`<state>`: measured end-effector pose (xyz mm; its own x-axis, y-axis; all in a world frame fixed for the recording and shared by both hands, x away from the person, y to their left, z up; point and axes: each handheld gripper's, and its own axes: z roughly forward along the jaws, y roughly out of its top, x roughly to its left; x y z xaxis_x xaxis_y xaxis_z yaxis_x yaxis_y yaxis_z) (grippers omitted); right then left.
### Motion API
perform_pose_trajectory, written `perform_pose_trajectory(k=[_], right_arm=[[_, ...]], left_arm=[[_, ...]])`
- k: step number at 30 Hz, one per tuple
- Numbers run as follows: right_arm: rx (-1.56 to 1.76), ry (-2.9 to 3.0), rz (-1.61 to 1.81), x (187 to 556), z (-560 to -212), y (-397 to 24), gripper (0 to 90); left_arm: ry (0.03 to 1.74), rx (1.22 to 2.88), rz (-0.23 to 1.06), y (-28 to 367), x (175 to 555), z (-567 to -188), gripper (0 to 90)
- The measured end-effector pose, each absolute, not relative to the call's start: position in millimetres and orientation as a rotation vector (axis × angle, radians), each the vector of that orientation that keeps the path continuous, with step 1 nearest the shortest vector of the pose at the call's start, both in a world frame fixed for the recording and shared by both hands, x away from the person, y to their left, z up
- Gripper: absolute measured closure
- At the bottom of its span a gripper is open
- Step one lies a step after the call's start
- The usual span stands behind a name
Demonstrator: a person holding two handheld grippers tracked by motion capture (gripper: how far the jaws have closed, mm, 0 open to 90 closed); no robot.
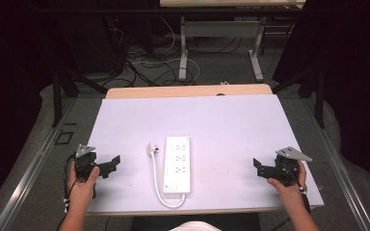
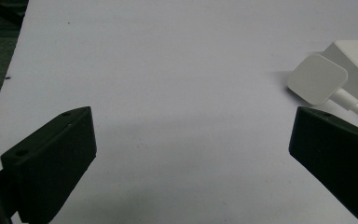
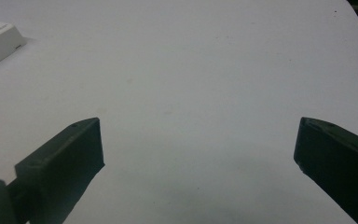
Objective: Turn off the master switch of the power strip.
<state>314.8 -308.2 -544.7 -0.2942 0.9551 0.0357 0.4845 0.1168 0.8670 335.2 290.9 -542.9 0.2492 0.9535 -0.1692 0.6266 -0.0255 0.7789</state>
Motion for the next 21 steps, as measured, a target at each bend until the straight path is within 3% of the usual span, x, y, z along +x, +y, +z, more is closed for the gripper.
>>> perform_pose_trajectory(k=[21], right_arm=[[1.408, 1.836, 1.101, 315.7, -546.4, -308.4, 0.9]], left_arm=[[1.540, 1.721, 0.522, 306.1, 339.2, -557.3, 1.0]])
